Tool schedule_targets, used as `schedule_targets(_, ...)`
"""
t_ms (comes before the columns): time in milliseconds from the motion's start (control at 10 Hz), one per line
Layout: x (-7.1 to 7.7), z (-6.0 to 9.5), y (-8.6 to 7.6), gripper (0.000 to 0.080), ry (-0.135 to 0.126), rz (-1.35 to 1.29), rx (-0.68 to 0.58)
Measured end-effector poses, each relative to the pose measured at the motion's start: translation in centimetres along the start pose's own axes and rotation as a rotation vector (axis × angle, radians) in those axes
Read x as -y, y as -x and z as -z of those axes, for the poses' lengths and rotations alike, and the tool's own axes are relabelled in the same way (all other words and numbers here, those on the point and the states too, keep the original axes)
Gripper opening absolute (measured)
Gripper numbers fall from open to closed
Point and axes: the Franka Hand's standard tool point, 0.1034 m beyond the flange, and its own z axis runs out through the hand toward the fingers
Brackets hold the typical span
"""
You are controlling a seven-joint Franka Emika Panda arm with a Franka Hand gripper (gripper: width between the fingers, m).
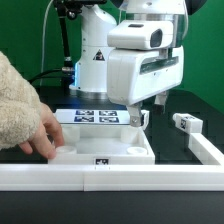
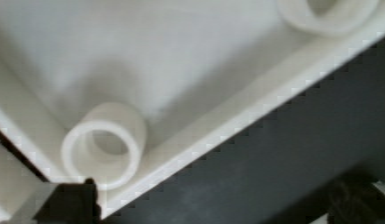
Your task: Assemble one leg
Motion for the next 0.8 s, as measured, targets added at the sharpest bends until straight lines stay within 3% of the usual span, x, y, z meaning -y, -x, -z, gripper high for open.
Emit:
schedule_targets(100,-0.3,-0.4,0.5,0.065,0.027,0.069,-0.028)
schedule_targets(700,-0.1,-0.5,0.6,0.065,0.029,0.078,-0.028)
schedule_targets(800,1.2,-1.2,1.4,0.065,0.038,0.135,-0.029)
